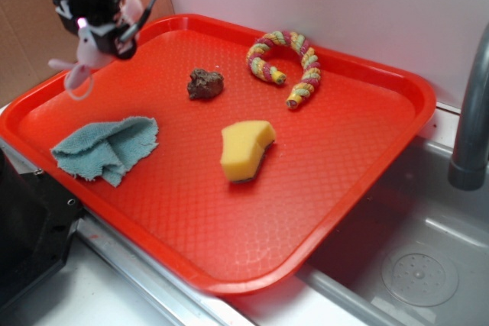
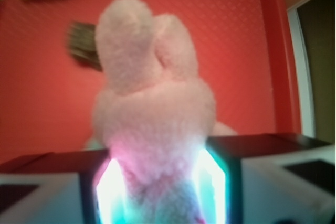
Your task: Grab the pink bunny.
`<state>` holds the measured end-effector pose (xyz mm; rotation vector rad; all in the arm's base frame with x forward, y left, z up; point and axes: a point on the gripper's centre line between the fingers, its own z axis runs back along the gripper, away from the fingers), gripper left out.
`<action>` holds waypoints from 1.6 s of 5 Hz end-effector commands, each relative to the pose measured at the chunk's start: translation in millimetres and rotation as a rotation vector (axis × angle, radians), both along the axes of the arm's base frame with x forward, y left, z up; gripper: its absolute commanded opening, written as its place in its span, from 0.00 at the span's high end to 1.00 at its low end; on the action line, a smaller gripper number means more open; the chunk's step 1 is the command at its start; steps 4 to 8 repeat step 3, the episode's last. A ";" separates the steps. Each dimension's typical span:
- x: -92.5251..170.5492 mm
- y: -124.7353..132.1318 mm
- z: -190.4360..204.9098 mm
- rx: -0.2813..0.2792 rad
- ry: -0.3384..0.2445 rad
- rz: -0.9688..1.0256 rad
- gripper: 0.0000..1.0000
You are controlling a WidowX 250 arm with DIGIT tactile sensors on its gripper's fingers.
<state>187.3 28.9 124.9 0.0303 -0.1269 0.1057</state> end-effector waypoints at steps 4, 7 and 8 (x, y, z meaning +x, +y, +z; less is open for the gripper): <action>8.9 -47.7 69.2 -0.103 -0.017 0.050 1.00; 8.9 -47.7 69.2 -0.103 -0.017 0.050 1.00; 8.9 -47.7 69.2 -0.103 -0.017 0.050 1.00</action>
